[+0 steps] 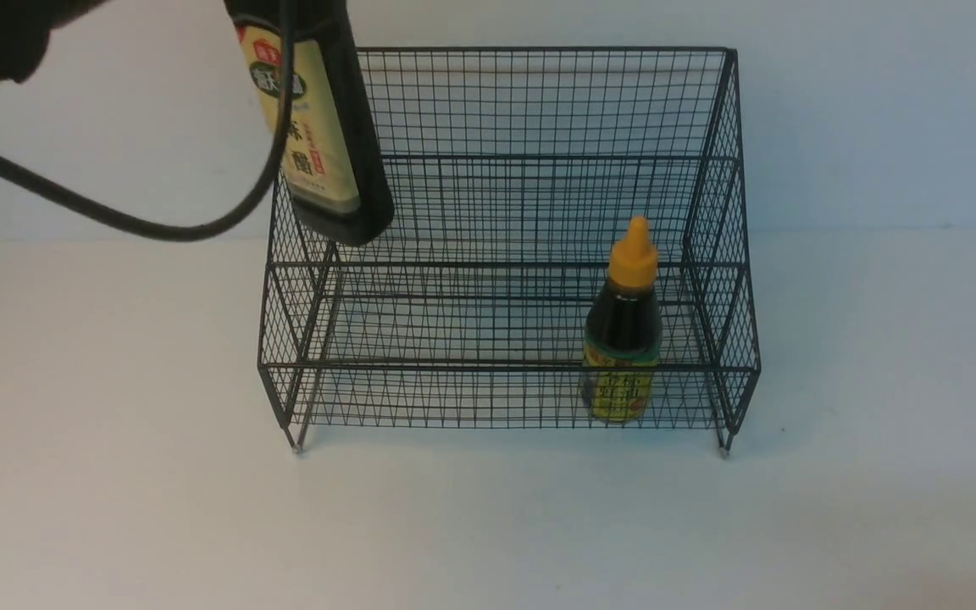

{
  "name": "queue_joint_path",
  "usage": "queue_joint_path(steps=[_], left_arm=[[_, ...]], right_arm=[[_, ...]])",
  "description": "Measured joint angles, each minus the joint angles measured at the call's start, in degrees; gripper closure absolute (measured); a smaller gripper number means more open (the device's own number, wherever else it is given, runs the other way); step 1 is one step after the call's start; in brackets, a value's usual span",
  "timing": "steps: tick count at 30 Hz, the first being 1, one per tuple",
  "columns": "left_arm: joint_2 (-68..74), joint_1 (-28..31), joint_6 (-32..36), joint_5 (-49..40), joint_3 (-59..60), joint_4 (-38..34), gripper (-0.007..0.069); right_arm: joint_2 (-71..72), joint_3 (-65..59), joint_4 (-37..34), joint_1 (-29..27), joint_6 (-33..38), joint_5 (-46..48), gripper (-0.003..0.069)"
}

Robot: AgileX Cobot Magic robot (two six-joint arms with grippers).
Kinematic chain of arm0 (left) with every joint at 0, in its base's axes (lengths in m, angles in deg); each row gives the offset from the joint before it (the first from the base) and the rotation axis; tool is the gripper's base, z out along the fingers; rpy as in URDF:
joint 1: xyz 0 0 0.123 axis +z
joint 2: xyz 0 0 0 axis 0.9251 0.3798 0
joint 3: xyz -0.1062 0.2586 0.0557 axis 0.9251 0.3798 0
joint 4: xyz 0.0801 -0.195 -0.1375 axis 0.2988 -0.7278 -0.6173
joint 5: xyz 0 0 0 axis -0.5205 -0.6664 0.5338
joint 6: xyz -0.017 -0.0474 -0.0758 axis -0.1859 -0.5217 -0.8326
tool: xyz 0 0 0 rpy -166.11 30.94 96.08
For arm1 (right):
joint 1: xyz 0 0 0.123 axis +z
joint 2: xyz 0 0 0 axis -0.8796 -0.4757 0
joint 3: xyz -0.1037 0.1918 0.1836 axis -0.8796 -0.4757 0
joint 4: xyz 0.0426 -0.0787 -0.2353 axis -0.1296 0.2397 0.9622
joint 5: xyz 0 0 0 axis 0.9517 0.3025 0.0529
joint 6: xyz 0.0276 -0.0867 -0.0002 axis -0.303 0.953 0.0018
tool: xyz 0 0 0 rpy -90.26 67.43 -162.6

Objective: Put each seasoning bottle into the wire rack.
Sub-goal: Use the left arm to put the condiment bottle back on the shelf

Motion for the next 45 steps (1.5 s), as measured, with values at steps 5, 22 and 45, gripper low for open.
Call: queue_joint_path(steps=[5, 22, 45], left_arm=[[3.4, 0.0, 0.0, 0.4, 0.0, -0.4, 0.0313], [9.2, 0.0, 0.0, -11.1, 0.0, -1.0, 0.0313], [11.9, 0.0, -0.1, -11.1, -0.6, -1.1, 0.0313]], right_arm=[[0.0, 0.0, 0.0, 0.0, 0.0, 0.0, 0.0672], [0.0, 0.0, 0.0, 0.0, 0.8, 0.0, 0.0672], [0.0, 0.0, 0.0, 0.0, 0.8, 0.0, 0.0672]])
